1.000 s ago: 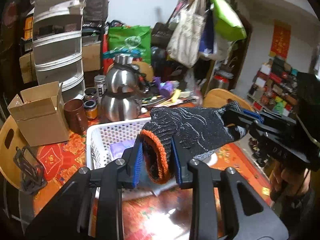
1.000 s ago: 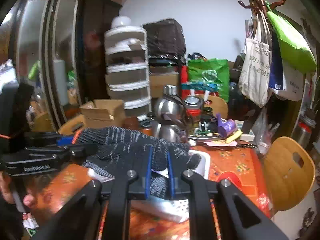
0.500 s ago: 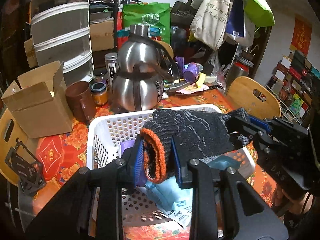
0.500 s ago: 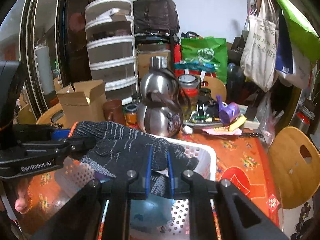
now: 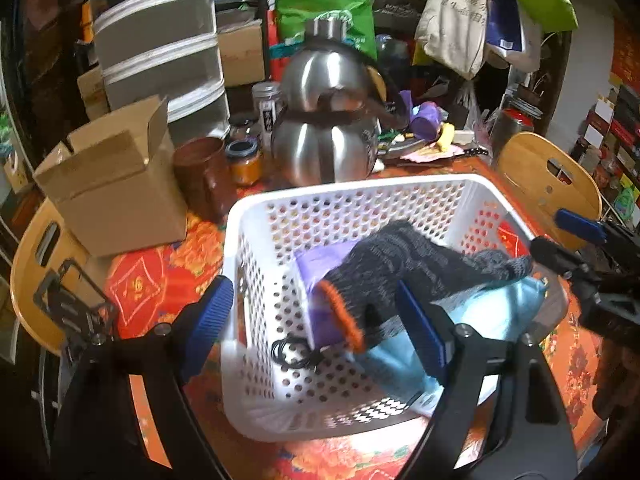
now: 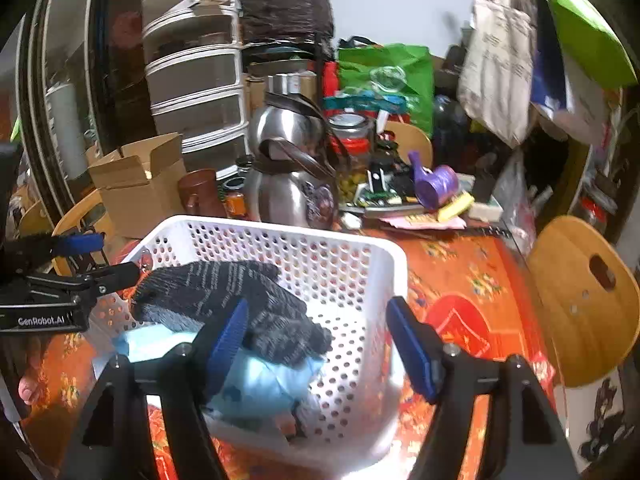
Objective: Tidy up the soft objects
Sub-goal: 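Move both tools to the clear plastic bag and grasp its end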
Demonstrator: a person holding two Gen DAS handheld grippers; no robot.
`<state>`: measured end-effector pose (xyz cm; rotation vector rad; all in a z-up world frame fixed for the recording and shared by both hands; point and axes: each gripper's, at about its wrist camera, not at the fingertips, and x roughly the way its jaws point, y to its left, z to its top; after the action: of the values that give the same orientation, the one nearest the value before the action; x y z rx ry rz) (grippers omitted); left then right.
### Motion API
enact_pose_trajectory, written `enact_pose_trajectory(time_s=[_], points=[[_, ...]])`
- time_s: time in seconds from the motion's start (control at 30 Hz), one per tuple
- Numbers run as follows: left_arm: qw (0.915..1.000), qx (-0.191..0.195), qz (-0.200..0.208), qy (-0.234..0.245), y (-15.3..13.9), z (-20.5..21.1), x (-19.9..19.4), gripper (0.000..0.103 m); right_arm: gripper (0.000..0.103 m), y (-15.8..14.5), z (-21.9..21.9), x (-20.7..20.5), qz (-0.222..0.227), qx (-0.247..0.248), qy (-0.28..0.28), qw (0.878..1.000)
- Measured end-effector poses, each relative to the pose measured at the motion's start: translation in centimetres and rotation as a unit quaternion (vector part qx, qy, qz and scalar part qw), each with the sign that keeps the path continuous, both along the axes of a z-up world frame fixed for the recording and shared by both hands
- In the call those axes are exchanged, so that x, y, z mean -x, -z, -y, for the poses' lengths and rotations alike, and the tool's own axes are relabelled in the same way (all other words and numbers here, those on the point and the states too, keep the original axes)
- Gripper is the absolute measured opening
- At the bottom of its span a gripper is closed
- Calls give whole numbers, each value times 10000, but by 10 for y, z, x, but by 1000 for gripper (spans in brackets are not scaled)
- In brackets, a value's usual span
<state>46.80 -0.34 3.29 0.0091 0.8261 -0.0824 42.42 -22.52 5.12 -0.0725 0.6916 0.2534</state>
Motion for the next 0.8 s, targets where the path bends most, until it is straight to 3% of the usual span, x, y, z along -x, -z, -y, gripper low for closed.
enact_pose_trajectory(time_s=[0.17, 0.43, 0.63, 0.8], points=[[9996, -93, -142, -209, 6, -13, 27, 81, 72, 1, 13, 12, -175, -149, 154, 9996], [9996, 118, -236, -99, 13, -31, 111, 81, 74, 3, 32, 79, -67, -416, 124, 9990], [9984, 444, -188, -281, 44, -54, 190, 81, 74, 44, 33, 135, -305, -344, 88, 9989], [9958, 754, -273, -438, 87, -70, 243, 81, 74, 96, 25, 177, -656, -300, -15, 9974]])
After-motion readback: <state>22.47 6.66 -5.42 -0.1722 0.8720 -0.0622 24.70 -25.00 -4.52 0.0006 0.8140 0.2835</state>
